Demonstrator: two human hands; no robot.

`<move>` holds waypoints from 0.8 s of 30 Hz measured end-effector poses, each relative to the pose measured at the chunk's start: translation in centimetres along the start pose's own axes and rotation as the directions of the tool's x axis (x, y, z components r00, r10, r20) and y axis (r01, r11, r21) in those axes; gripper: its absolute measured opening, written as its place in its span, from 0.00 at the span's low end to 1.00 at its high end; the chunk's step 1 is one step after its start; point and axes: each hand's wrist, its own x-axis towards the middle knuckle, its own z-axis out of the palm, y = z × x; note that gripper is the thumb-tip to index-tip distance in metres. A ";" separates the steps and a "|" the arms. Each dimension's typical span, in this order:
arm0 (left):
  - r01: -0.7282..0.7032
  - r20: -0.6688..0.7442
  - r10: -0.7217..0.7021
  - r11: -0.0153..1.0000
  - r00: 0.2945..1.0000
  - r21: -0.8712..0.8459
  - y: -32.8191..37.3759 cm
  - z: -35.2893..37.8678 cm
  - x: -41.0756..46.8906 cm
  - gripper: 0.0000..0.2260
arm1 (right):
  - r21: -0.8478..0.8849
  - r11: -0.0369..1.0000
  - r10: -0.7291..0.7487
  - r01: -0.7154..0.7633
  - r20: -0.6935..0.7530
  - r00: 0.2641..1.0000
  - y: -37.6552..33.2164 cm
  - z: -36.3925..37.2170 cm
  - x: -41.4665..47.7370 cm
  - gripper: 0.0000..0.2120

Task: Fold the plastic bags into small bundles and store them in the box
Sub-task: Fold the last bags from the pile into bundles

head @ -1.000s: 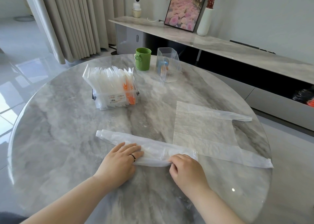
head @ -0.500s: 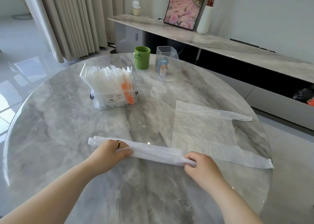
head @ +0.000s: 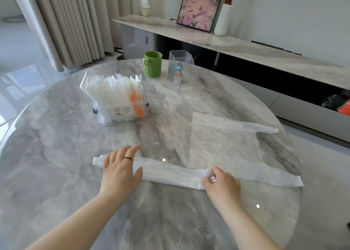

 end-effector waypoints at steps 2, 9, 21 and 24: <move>-0.275 -0.044 0.280 0.956 0.959 0.102 0.5 0.6 -0.7 0.19 | -0.020 1.000 0.005 -0.005 -0.004 1.000 -0.1 -0.1 -0.1 0.07; -0.481 0.447 0.356 0.853 0.821 0.203 1.5 2.5 -2.3 0.31 | -0.123 0.992 -0.002 0.000 -0.016 1.000 -0.3 -0.3 -0.3 0.14; -0.495 0.523 0.333 0.845 0.785 0.204 1.4 2.4 -2.4 0.33 | -0.168 0.867 -0.492 0.470 -0.135 0.860 -2.2 2.8 -2.0 0.21; -0.503 0.539 0.347 0.848 0.767 0.168 1.3 2.4 -2.5 0.33 | -0.258 0.800 -0.524 0.542 0.140 0.840 -2.1 4.0 -2.8 0.20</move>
